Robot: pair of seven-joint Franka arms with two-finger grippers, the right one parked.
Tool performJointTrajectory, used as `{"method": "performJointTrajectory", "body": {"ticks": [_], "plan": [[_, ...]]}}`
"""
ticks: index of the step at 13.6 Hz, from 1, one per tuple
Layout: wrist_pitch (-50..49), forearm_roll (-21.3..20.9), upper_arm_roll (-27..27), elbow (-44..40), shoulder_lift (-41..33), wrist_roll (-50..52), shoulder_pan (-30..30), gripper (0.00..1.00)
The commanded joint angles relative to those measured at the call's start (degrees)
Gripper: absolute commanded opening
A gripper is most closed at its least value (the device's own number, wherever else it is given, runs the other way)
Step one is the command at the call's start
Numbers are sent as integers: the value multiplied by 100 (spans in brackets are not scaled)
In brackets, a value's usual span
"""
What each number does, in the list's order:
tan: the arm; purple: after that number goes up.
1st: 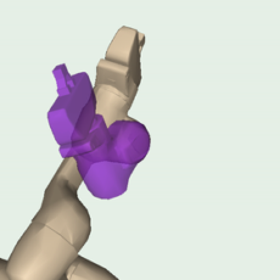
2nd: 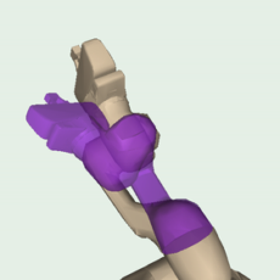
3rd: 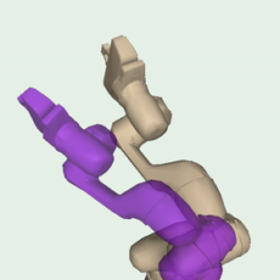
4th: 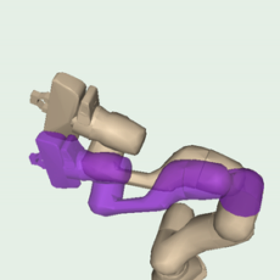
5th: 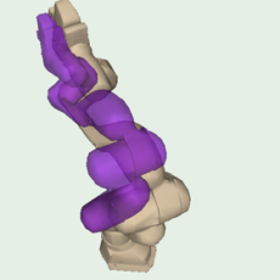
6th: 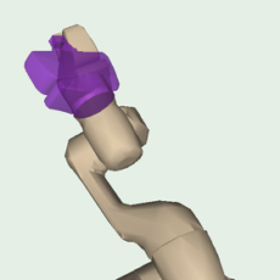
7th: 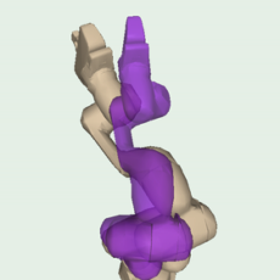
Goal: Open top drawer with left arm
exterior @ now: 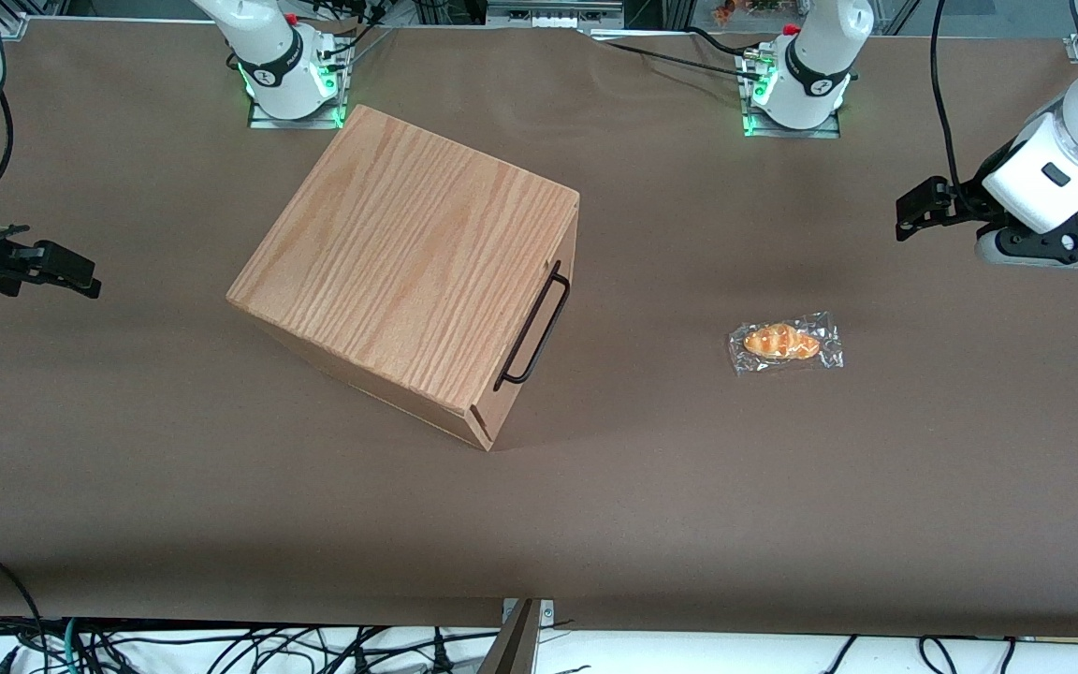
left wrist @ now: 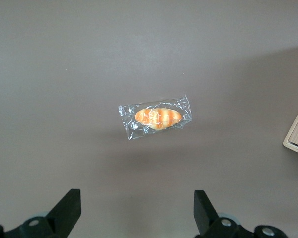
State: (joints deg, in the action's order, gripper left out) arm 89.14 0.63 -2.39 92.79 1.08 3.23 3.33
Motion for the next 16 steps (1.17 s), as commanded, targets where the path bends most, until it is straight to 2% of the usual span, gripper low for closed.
{"method": "performJointTrajectory", "body": {"ticks": [1, 16], "plan": [[-134, -28, -7, -191, 68, -41, -8, 100], [-283, -71, -7, -191, 77, -6, -8, 100]]}}
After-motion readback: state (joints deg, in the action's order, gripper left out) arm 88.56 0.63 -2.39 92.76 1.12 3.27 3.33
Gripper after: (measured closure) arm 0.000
